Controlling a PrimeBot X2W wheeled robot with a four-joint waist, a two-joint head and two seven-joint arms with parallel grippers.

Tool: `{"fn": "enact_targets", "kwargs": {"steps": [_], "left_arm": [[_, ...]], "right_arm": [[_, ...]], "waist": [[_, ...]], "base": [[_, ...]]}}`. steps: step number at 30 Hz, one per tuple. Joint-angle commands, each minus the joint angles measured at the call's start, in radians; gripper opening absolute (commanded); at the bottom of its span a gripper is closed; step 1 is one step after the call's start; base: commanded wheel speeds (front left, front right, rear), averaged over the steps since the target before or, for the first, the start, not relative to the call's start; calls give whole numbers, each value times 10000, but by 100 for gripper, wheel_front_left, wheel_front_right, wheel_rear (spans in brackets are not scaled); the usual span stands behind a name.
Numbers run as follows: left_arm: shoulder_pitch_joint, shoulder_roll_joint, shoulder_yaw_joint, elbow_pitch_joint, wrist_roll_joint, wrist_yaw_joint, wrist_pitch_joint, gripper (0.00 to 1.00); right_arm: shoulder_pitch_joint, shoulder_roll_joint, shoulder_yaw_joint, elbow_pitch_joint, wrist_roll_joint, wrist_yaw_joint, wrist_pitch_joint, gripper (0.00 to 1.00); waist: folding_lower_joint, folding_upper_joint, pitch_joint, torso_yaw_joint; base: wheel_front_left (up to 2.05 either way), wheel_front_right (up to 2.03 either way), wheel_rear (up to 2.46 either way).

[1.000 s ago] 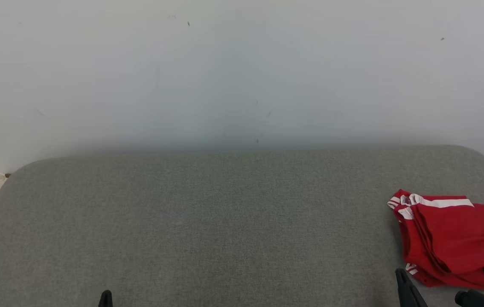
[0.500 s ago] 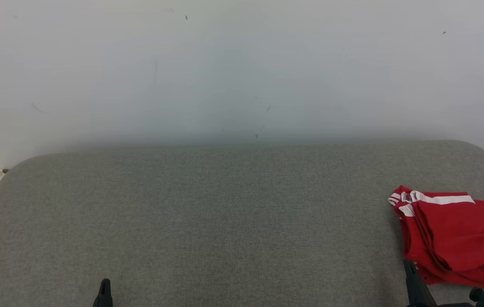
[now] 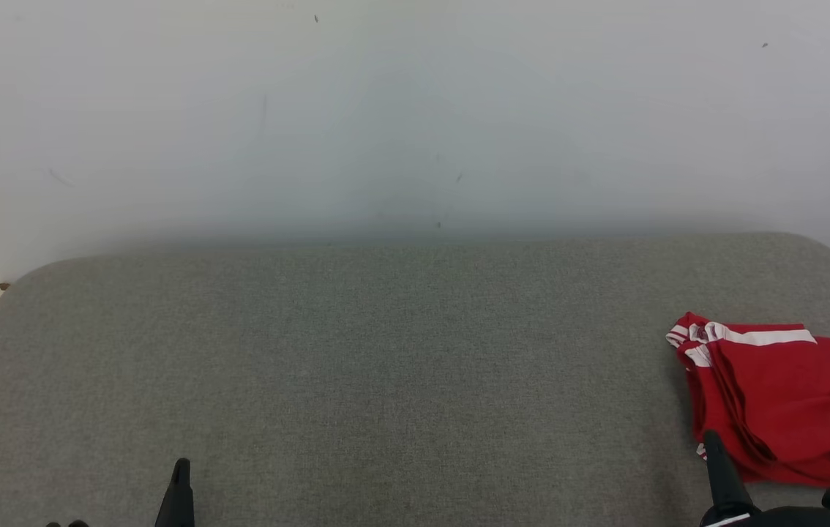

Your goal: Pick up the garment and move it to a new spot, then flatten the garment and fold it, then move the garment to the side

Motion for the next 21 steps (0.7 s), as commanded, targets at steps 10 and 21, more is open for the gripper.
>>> {"fn": "enact_targets", "kwargs": {"steps": [10, 21], "left_arm": [[-557, -23, 117, 7, -1239, -109, 344, 0], [-848, -41, 180, 94, -2333, -186, 628, 0]], "right_arm": [[-351, -20, -194, -150, 1292, -10, 153, 0], [-503, -27, -345, -156, 2392, -12, 287, 0]], "waist": [[-1, 0, 125, -18], [-1, 0, 259, -36]], "base": [[0, 0, 0], [0, 0, 0]]}}
